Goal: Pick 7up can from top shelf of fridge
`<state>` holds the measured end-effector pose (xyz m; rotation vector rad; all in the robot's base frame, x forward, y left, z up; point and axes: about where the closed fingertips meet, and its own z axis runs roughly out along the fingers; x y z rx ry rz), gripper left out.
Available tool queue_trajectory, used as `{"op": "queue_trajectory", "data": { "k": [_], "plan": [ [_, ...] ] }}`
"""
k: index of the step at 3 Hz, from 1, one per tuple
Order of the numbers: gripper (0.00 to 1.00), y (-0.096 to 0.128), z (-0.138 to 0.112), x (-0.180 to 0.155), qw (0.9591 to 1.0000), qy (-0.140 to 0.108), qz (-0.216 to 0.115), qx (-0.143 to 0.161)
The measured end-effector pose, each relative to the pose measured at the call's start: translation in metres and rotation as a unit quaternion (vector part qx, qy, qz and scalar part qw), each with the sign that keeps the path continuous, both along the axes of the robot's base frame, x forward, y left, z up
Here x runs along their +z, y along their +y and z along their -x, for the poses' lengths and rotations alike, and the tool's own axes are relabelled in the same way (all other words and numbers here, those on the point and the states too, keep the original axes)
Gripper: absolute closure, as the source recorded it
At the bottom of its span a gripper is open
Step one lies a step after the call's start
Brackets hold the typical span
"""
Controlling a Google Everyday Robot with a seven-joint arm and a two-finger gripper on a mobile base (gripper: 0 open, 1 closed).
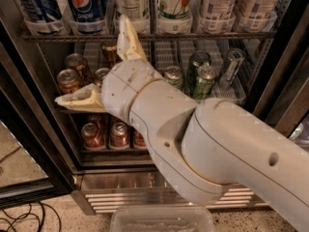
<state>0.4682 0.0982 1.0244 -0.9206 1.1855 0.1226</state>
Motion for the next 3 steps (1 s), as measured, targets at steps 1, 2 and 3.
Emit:
{"op": "queue_trajectory", "data": {
  "k": [1, 2, 3],
  "plan": [
    [0.0, -0.006, -0.009, 0.008, 0.9987, -0.008, -0.049, -0.007],
    [0.0, -0.032, -0.023, 0.0, 0.9974, -0.012, -0.066, -0.027],
    [0.0, -0.03, -0.023, 0.003, 0.997, -0.013, -0.069, -0.031]
  ]
}}
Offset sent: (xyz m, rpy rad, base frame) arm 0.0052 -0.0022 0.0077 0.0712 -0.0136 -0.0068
